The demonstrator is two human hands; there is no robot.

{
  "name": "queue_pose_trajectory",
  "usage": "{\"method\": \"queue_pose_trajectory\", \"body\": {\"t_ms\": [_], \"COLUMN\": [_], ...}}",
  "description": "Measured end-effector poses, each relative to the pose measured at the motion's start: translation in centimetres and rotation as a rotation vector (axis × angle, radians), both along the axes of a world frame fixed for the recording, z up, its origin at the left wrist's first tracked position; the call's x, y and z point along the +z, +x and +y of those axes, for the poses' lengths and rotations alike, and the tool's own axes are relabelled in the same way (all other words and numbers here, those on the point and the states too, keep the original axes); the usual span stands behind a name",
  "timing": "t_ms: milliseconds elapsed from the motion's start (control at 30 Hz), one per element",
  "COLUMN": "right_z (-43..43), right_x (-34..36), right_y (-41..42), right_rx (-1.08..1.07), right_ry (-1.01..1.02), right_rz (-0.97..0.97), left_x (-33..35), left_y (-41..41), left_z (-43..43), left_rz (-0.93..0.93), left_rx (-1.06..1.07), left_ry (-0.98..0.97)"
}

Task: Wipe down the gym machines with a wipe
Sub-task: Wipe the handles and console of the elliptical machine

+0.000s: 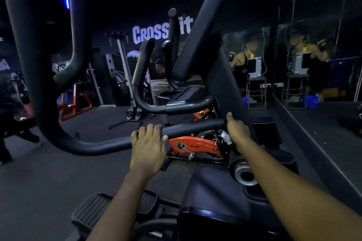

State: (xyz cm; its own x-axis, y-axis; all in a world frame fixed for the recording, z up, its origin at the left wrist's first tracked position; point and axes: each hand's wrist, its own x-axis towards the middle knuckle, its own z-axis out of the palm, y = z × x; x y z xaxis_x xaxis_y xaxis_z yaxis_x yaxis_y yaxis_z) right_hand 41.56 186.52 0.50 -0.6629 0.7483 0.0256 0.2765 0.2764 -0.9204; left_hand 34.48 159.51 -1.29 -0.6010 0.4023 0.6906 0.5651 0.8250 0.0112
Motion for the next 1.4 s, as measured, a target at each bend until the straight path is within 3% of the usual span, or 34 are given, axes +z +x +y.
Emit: {"method": "queue_pose_trajectory", "body": {"t_ms": [67,133,200,267,333,400,567,667,733,1000,1167,1300,1400], "right_z": [-0.9,-3.5,-7.7,-10.9,-12.4,-13.4,-14.1,-11.3,-10.6,-14.9,-22.4,-23.9,-27.1], "right_x": [1.7,2.4,1.3,-1.2,-3.8,-5.4,-1.2,1.5,0.8,0.3,-1.4,-0.6,-1.1], "right_y": [-1.0,-2.0,-2.2,-1.9,-1.8,-2.1,-3.5,-5.4,-7.6,-4.9,-5.1,-5.9,-6.6], "right_rx": [0.046,0.139,0.215,0.183,0.076,-0.028,-0.241,-0.374,-0.347,-0.18,0.084,0.029,0.105], "right_ry": [0.192,0.563,0.98,1.123,0.978,0.711,-0.25,-0.675,-0.866,-1.026,-1.057,-1.104,-1.076], "right_rz": [-0.058,-0.047,0.081,0.227,0.359,0.45,0.811,0.832,0.871,1.063,0.915,0.969,0.798], "left_x": [0.1,0.3,0.7,1.5,2.4,2.9,3.0,3.3,3.1,2.2,1.7,1.3,1.2], "left_y": [0.0,-0.1,-0.2,-0.3,-0.6,-0.7,-1.3,-1.5,-1.5,-0.8,-0.4,0.2,0.6], "left_z": [-0.2,-0.4,-0.9,-1.9,-3.0,-3.8,-4.6,-5.1,-5.4,-8.6,-11.2,-13.9,-15.7], "left_rz": [-0.026,-0.082,-0.128,-0.172,-0.239,-0.298,-0.323,-0.345,-0.322,-0.186,-0.149,-0.124,-0.108], "left_rx": [-0.018,-0.039,-0.086,-0.141,-0.215,-0.291,-0.396,-0.425,-0.432,-0.316,-0.223,-0.209,-0.217], "left_ry": [-0.004,-0.028,-0.063,-0.06,-0.01,0.062,0.07,0.028,0.027,0.079,0.133,0.166,0.208]}}
